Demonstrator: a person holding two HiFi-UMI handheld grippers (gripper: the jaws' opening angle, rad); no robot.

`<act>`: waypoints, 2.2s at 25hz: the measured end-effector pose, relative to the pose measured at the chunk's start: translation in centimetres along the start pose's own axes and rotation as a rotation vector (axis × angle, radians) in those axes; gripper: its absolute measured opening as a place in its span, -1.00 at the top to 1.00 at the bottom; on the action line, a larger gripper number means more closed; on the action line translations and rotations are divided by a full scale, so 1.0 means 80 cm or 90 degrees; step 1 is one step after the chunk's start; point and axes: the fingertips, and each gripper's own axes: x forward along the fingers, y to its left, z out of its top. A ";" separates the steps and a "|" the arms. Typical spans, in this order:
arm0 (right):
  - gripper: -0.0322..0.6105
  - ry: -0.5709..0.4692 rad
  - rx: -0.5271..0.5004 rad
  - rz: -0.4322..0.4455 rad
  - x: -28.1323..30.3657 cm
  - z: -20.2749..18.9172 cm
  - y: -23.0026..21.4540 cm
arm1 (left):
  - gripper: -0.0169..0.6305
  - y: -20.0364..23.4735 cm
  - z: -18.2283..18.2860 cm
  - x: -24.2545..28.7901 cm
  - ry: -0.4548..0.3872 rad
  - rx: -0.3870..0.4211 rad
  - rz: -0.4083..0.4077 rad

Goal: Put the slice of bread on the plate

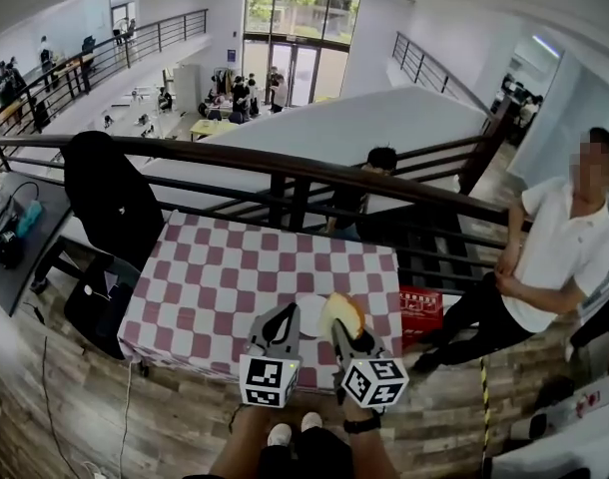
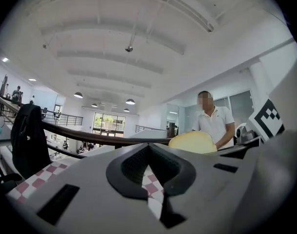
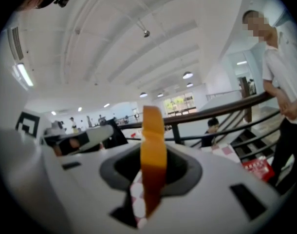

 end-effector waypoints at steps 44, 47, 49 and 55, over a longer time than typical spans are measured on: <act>-0.03 0.515 0.062 0.096 0.232 -0.305 -0.135 | 0.89 0.096 -0.273 0.153 0.357 -0.061 0.116; -0.22 0.502 0.036 0.062 0.231 -0.297 -0.149 | 0.89 0.094 -0.270 0.155 0.355 -0.062 0.111; -0.23 0.495 0.022 0.046 0.228 -0.290 -0.156 | 0.89 0.094 -0.269 0.154 0.356 -0.061 0.108; -0.22 0.451 -0.002 -0.004 0.212 -0.257 -0.172 | 0.89 0.084 -0.252 0.153 0.343 -0.049 0.083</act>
